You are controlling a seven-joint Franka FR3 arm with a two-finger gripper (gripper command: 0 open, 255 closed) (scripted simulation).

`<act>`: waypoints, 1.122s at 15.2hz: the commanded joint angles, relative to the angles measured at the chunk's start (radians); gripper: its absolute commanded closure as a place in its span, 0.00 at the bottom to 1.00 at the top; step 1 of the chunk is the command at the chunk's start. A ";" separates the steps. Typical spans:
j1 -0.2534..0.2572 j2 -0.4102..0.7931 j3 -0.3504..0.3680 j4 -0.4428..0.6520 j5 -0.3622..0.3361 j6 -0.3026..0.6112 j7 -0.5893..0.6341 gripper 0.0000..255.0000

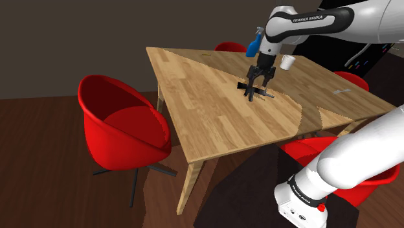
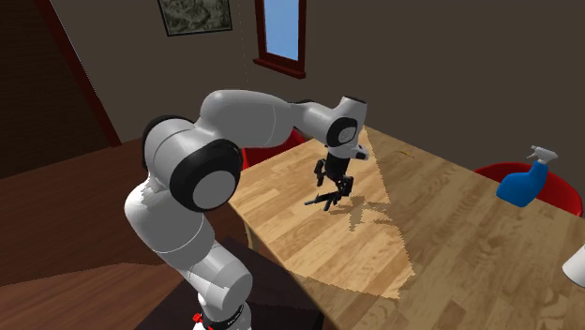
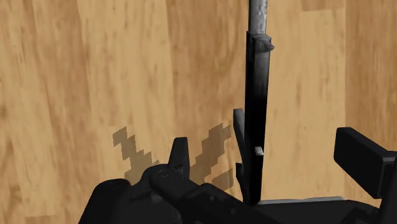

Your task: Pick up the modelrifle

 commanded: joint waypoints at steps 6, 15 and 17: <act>0.000 0.010 -0.001 -0.026 0.002 0.036 -0.001 1.00; 0.000 0.002 0.000 -0.006 0.000 0.009 0.000 1.00; 0.000 -0.003 0.000 0.015 -0.001 -0.018 0.001 1.00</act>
